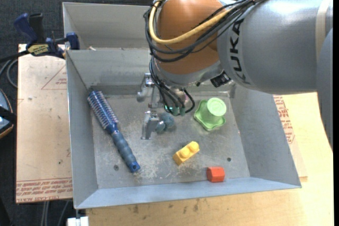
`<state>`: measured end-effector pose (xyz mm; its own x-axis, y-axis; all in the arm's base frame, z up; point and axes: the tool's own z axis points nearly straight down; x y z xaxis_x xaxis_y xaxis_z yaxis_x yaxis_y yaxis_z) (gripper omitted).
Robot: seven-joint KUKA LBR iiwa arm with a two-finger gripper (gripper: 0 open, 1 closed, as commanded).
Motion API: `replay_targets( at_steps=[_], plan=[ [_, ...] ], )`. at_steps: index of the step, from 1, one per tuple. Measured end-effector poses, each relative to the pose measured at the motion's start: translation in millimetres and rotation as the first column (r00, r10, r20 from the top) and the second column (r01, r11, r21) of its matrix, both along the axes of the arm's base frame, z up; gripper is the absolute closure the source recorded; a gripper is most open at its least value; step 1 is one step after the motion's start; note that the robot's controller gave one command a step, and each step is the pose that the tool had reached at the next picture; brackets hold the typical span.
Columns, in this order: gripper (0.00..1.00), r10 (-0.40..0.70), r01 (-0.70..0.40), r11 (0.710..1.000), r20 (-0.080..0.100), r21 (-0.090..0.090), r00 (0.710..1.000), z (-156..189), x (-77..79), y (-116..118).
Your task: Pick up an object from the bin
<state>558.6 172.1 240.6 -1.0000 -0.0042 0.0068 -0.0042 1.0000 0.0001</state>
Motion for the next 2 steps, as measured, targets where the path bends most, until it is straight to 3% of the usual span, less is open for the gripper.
replay_targets(
  at_steps=[1,2],
  plan=[
    [0.0,0.159,-0.159,0.987,0.008,0.001,0.987,-45.8,44.7,28.9],
    [0.0,0.036,-0.036,0.999,0.005,0.001,0.999,-131.1,77.1,49.9]
  ],
)
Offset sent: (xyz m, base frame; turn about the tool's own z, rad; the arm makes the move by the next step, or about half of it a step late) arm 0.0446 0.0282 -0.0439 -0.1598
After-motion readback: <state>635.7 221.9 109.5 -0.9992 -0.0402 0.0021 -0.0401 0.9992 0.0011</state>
